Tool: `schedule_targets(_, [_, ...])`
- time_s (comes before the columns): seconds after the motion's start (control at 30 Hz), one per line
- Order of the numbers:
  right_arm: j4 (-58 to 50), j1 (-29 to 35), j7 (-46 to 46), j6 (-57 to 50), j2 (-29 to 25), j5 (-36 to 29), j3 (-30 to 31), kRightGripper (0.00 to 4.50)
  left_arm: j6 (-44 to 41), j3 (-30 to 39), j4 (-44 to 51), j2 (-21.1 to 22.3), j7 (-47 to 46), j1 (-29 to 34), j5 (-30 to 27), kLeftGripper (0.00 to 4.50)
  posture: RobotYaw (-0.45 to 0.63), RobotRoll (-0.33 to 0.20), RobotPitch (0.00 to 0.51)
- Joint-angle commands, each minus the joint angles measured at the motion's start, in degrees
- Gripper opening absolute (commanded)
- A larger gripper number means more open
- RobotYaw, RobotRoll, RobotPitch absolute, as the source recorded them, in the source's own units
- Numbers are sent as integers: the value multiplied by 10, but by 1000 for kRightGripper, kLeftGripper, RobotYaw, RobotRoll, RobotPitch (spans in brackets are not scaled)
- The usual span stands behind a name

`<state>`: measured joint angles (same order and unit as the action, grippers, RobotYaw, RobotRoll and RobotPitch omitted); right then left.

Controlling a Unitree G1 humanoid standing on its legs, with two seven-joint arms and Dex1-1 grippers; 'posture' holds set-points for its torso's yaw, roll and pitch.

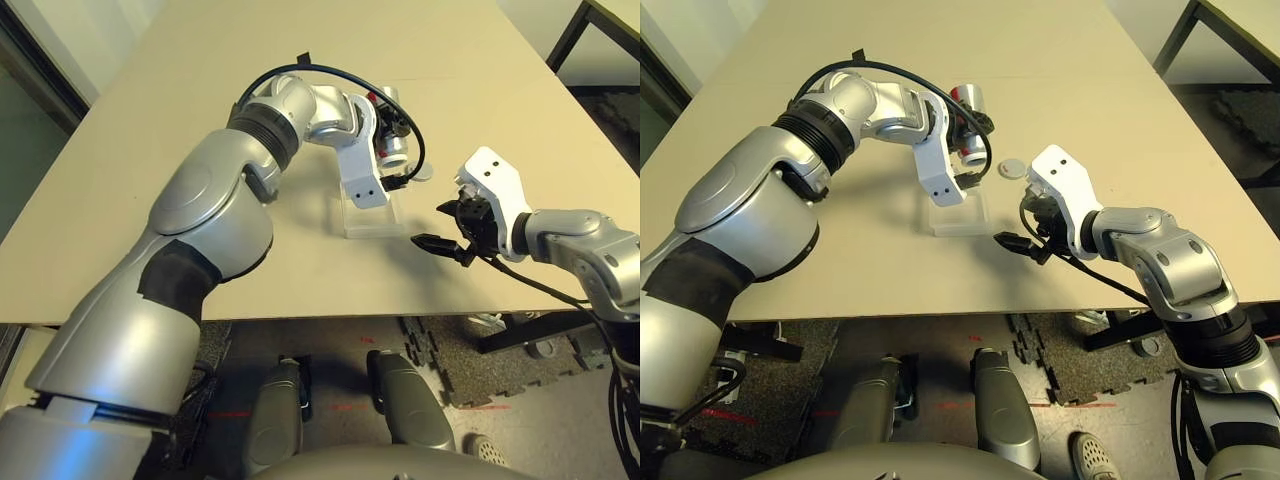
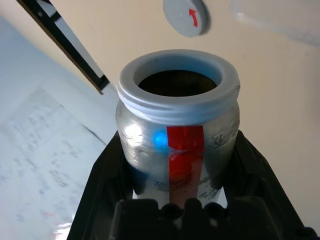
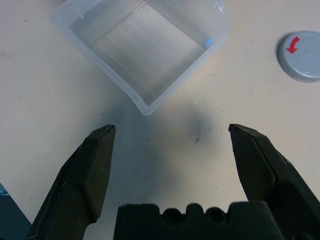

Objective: Pour the medicine from the bottle into the box.

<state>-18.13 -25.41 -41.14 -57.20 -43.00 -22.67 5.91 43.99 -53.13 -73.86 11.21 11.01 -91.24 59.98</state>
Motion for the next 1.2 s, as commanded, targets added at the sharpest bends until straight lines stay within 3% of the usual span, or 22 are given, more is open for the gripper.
schedule_targets(0.03, [-13, -2, -10, 4, -2, -5, 5, 4500, -21, 89, -23, 7, 82, 28, -101, 2548, -243, 0, 121])
schedule_targets(0.3, [-4, -15, -28, 5, -3, -2, 16, 4500, -270, 446, -22, -3, 230, 131, -454, 2548, -207, 0, 127])
schedule_targets(0.57, [24, -29, -47, 13, -7, 8, 27, 4500, -375, 620, -5, 14, 140, 232, -600, 2548, -187, 0, 134])
schedule_targets(0.83, [29, -35, -47, 10, 0, 12, 34, 4500, -374, 645, 12, -3, 113, 306, -626, 2548, -194, 0, 143])
schedule_targets(1.07, [24, -30, -36, 4, 3, 15, 32, 4500, -369, 636, 15, -1, 107, 304, -619, 2548, -206, 0, 139])
schedule_targets(1.13, [23, -25, -32, 2, 4, 17, 31, 4500, -335, 595, 18, 20, 108, 269, -574, 2548, -204, 0, 135])
schedule_targets(1.2, [23, -22, -29, 2, 5, 18, 31, 4500, -269, 497, 23, 47, 115, 217, -473, 2548, -191, 0, 131])
